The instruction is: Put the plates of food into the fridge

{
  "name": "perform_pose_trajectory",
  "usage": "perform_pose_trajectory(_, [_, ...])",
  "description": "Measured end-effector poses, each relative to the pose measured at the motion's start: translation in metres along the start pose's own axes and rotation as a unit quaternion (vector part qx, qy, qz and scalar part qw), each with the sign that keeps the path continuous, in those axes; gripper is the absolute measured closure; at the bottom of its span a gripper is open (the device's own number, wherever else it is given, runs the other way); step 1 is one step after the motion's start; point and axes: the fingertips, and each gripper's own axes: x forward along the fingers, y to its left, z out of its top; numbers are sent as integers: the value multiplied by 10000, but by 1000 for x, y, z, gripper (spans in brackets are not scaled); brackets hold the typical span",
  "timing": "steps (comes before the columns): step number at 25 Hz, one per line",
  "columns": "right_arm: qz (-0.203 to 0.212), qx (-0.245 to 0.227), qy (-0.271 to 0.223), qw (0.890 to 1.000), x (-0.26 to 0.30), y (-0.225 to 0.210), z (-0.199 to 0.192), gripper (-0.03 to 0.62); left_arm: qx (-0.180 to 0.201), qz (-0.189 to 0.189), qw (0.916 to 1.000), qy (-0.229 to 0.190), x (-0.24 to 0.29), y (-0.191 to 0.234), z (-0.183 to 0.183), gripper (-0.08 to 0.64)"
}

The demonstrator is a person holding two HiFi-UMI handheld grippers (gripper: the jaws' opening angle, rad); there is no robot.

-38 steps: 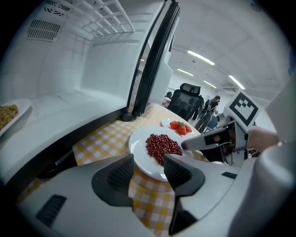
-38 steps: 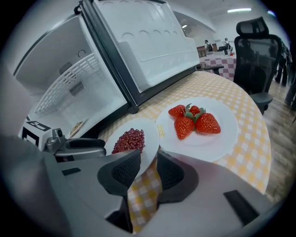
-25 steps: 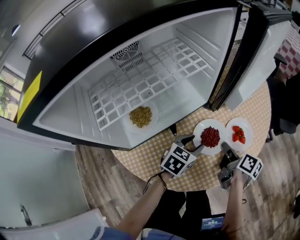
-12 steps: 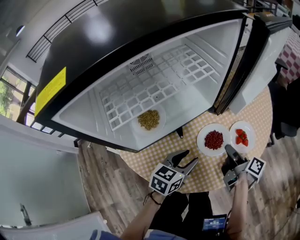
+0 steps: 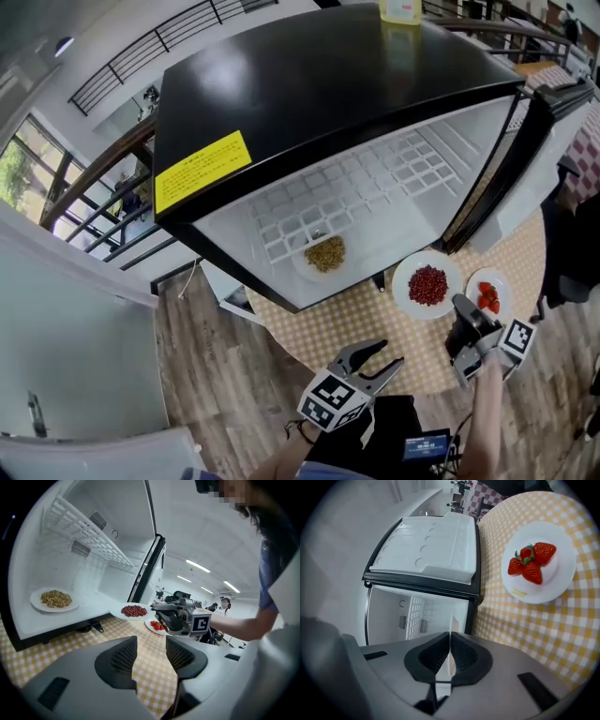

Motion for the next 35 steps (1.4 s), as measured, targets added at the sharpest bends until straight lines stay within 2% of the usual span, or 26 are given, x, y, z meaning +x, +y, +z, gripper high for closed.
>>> perform_pose_trajectory(4, [7, -52, -12, 10000, 28, 14, -3, 571, 28, 149, 9997, -168, -20, 4, 8, 364])
perform_pose_trajectory(12, [-107, 237, -94, 9996, 87, 30, -7, 571, -68, 377, 9979, -531, -53, 13, 33, 364])
perform_pose_trajectory(19, [-689, 210, -352, 9968, 116, 16, 3, 571, -37, 423, 9965, -720, -71, 8, 46, 364])
perform_pose_trajectory(24, [-1065, 354, -610, 9918, 124, -5, 5, 572, -59, 550, 9948, -860, -85, 11, 50, 364])
perform_pose_trajectory(32, [-1326, 120, -776, 9881, 152, -12, 5, 571, -115, 788, 9917, -1013, -103, 22, 53, 364])
perform_pose_trajectory(35, [-1436, -310, -779, 9861, 164, -10, 7, 571, -105, 822, 9910, -1053, -108, 21, 55, 364])
